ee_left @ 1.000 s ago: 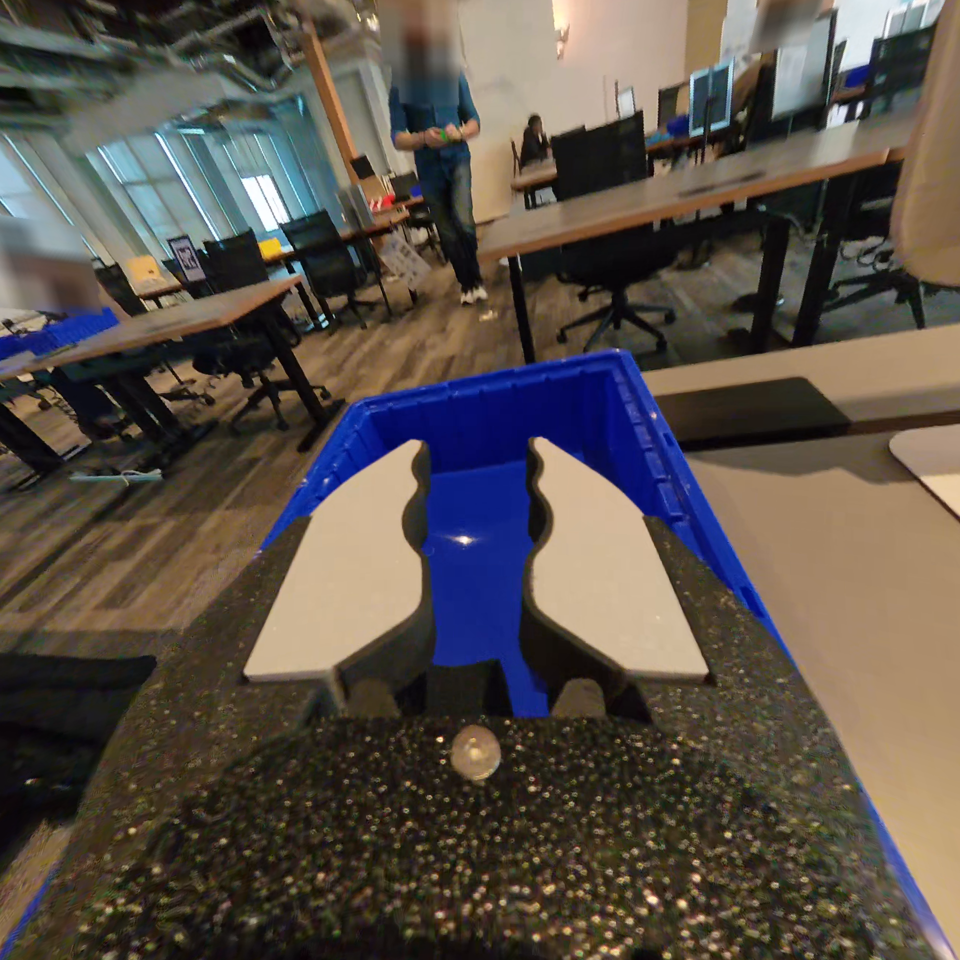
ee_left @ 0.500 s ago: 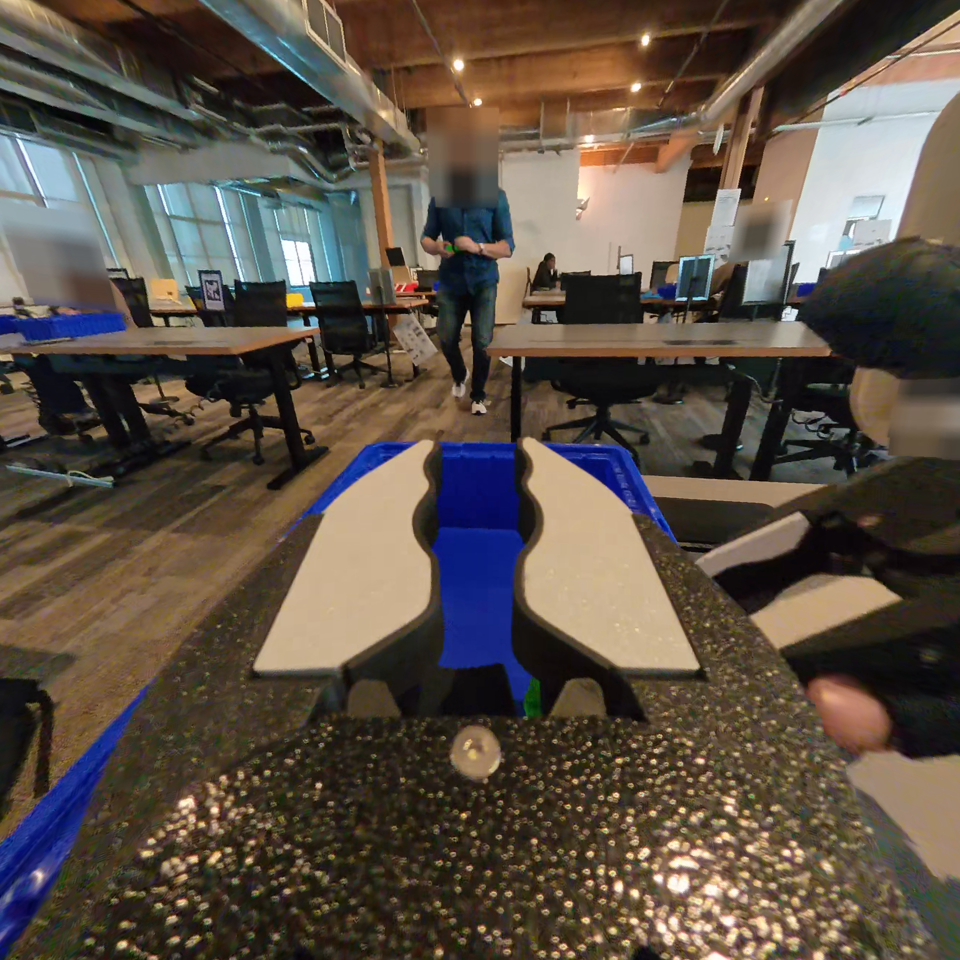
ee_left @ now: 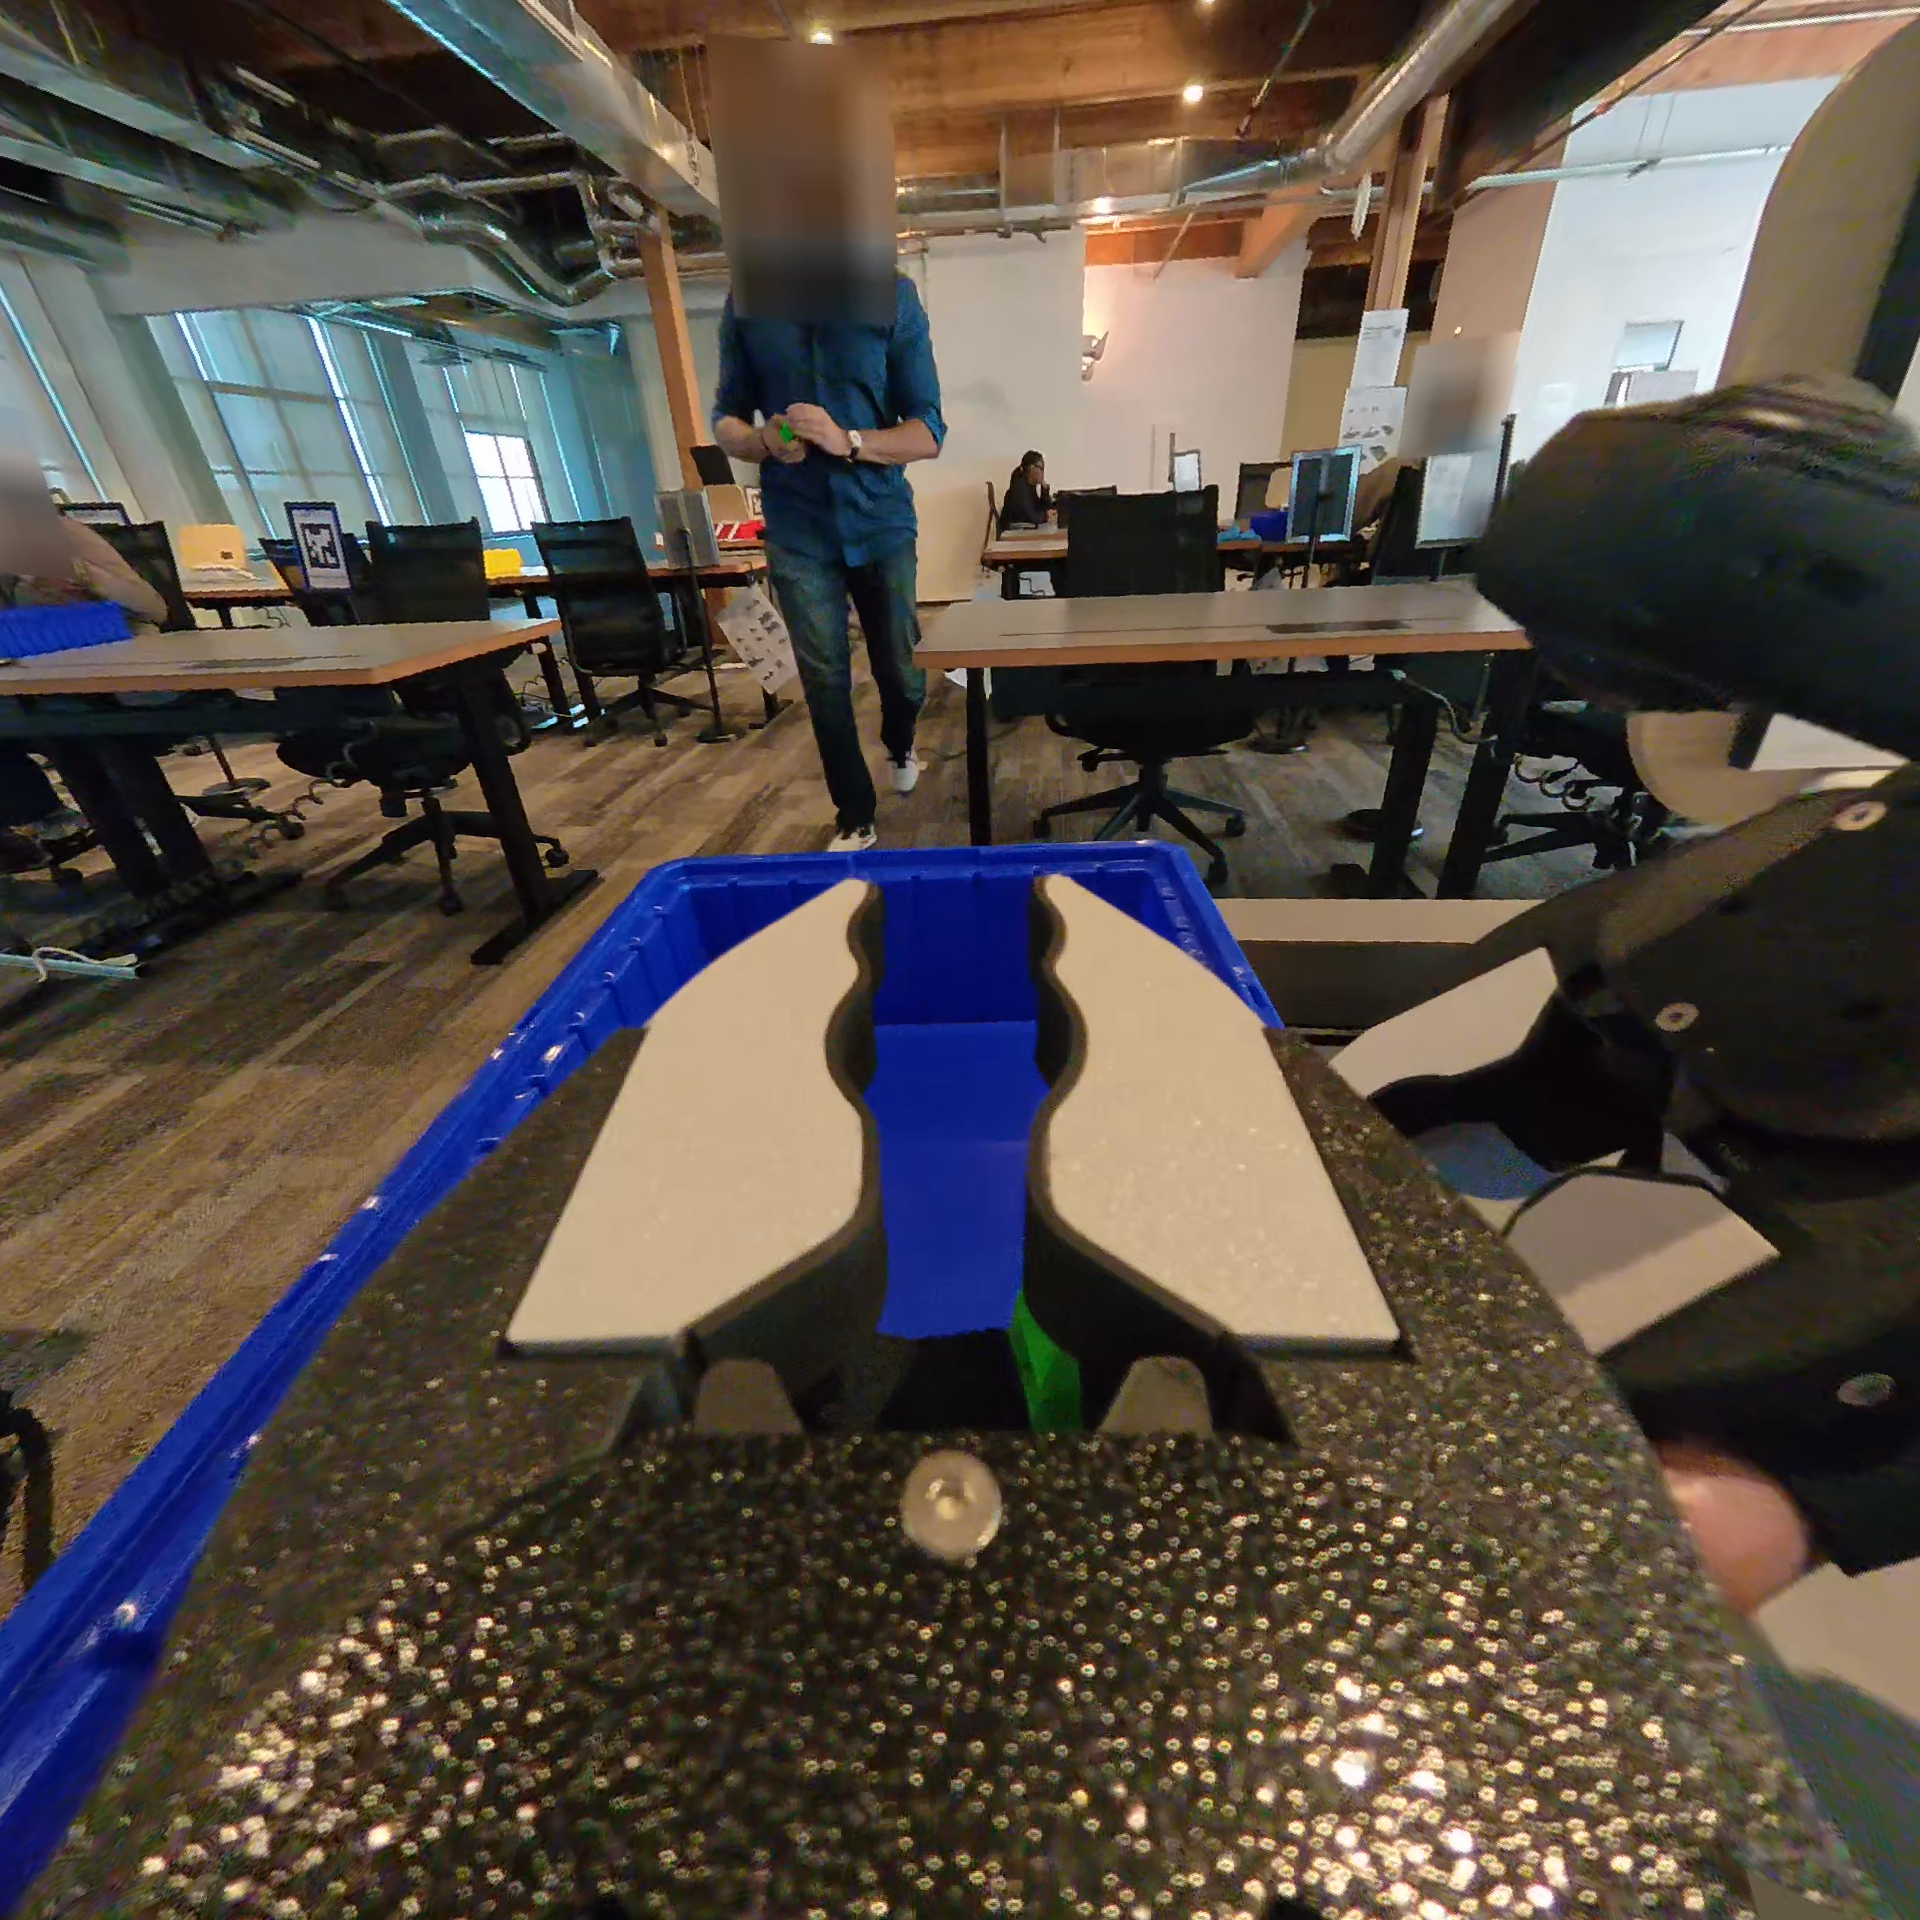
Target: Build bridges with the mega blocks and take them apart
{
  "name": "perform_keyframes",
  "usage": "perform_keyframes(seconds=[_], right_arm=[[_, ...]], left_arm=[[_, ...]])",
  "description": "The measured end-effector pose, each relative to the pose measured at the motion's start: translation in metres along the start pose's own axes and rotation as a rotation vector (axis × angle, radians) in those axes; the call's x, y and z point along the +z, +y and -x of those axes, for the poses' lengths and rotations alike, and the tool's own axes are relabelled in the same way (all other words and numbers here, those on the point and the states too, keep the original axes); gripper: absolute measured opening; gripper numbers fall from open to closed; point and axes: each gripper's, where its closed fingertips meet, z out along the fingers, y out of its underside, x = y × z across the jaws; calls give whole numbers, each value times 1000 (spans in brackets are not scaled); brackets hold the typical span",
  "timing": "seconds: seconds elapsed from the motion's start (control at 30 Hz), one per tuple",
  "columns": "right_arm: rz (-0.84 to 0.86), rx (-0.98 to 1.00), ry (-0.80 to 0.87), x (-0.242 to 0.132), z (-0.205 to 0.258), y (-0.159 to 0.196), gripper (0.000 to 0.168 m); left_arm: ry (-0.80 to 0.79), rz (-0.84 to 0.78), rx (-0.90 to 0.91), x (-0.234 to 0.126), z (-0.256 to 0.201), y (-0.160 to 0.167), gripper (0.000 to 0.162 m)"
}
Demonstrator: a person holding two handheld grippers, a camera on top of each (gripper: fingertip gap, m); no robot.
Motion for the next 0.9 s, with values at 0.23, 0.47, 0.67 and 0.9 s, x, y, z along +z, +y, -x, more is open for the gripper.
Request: perform_keyframes(seconds=[0.23, 0.47, 0.67, 0.9], right_arm=[[-172, -19, 72, -39, 8, 22, 67], [-436, -19, 153, -108, 26, 109, 54], [-621, -16, 336, -189, 35, 188, 43], [-582, -51, 561, -357, 34, 248, 36]], left_arm=[[20, 1, 17, 0, -4, 0, 26], [76, -32, 83, -1, -21, -8, 26], [148, -95, 191, -5, -54, -22, 26], [292, -194, 350, -16, -129, -41, 25]])
